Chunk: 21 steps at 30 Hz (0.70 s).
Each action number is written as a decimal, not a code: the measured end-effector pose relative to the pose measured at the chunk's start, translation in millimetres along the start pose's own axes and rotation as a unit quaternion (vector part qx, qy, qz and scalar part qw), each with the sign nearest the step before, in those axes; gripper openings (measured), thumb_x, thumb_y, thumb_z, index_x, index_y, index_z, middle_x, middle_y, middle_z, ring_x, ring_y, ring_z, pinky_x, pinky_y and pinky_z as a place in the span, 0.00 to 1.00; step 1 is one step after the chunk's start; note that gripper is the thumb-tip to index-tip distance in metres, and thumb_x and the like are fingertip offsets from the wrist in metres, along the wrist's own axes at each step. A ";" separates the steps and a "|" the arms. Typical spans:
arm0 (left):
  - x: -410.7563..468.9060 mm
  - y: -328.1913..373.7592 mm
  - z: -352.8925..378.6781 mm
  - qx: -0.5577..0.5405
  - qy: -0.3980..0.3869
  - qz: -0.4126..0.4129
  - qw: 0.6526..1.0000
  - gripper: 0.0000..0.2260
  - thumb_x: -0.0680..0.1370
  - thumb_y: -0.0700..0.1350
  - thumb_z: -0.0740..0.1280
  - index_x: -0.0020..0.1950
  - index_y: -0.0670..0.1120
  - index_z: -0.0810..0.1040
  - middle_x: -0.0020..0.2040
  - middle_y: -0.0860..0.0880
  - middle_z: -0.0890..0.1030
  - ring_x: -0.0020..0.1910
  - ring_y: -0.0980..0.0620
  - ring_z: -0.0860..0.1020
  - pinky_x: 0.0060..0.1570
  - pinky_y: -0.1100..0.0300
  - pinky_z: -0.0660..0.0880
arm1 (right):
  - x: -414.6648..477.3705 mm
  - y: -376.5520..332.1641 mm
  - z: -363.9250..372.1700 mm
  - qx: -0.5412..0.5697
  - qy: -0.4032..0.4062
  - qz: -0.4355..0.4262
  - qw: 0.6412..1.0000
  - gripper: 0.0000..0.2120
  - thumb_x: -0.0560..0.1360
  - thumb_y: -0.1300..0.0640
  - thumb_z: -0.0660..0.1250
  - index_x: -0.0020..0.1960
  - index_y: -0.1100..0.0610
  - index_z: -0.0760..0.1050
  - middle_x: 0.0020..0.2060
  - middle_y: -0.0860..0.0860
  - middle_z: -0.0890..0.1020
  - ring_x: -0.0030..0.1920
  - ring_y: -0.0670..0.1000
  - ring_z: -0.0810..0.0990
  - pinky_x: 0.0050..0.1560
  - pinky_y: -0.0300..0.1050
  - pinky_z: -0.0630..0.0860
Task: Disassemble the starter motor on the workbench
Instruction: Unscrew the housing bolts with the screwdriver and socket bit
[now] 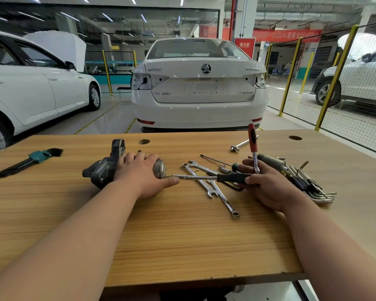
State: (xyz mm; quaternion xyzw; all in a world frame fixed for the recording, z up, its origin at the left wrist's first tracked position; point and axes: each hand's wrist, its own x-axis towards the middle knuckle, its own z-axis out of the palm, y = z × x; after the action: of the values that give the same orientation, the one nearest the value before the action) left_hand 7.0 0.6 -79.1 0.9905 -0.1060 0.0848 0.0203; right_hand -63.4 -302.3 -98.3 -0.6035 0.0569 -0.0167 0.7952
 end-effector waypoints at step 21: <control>0.8 -2.2 1.0 0.008 0.003 0.005 1.000 0.48 0.59 0.82 0.51 0.73 0.60 0.59 0.71 0.49 0.66 0.71 0.43 0.59 0.70 0.45 0.51 | -3.5 -0.2 3.5 -0.079 0.044 -0.039 0.995 0.08 0.79 0.63 0.64 0.57 0.55 0.74 0.52 0.58 0.80 0.39 0.52 0.79 0.35 0.45 0.74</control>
State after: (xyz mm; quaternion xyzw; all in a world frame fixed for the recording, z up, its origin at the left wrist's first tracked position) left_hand 8.3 2.6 -79.9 0.9899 -0.1099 0.0886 0.0128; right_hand -66.5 -298.6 -97.0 -0.6651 0.0690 -0.0696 0.7403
